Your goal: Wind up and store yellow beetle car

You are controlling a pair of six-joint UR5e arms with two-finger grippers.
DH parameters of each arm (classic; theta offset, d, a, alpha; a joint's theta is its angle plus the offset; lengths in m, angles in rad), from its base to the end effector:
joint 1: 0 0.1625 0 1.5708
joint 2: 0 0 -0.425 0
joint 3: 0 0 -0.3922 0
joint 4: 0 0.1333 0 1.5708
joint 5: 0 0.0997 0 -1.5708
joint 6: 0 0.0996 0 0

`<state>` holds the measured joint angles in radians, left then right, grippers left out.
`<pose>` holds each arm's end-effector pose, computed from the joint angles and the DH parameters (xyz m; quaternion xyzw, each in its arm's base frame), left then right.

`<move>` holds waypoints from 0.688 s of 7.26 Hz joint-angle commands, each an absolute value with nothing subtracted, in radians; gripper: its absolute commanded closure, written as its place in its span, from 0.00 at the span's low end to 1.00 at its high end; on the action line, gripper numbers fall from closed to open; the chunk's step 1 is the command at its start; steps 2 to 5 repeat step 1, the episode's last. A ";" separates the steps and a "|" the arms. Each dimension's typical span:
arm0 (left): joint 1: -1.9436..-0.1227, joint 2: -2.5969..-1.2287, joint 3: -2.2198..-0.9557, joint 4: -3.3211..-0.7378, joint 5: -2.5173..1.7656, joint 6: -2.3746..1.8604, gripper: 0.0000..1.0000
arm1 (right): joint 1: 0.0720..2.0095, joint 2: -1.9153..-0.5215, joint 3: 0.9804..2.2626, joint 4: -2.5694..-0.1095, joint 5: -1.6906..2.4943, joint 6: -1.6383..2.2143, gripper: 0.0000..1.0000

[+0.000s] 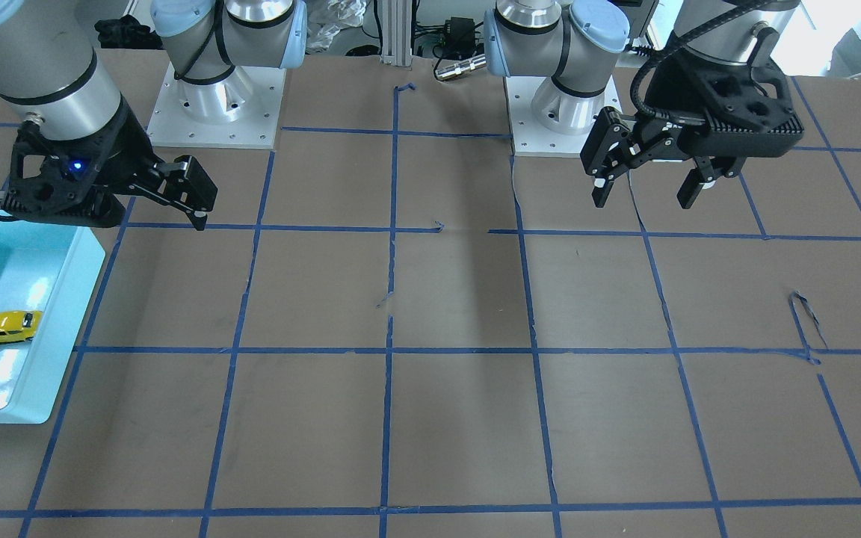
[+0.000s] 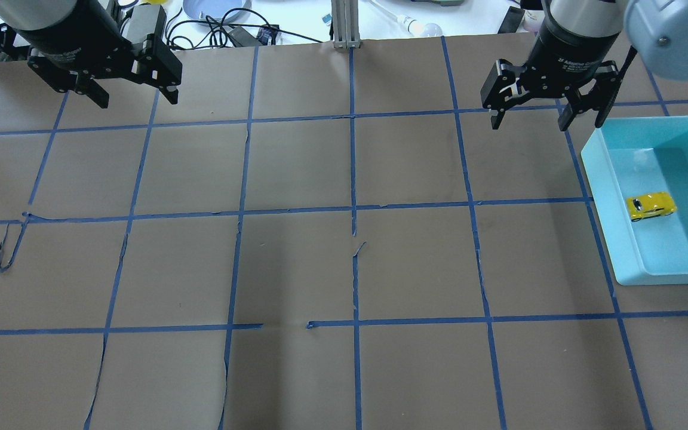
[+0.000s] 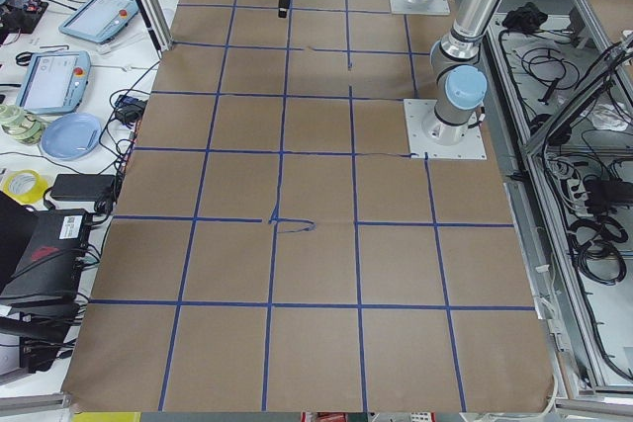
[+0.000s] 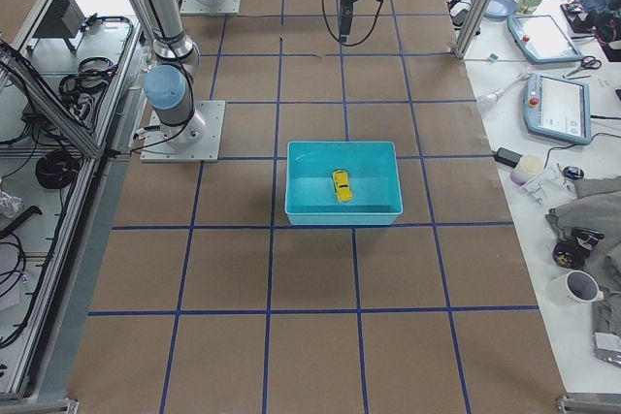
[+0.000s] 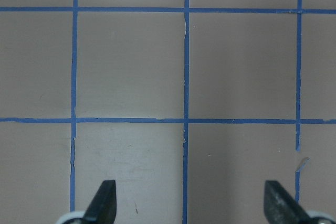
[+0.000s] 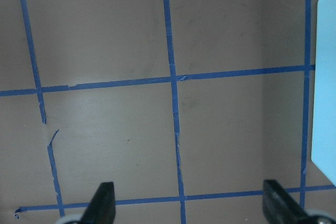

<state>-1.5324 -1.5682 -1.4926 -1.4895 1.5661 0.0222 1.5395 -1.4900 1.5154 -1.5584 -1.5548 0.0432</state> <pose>-0.1143 -0.5090 0.5369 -0.0079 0.9967 -0.0810 0.0001 0.1185 -0.5262 0.4729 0.0374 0.9991 0.0189 0.0079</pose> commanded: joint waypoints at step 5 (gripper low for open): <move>-1.532 -1.568 -1.493 -1.489 1.566 0.023 0.00 | 1.539 -1.491 1.517 -1.559 -1.554 0.044 0.00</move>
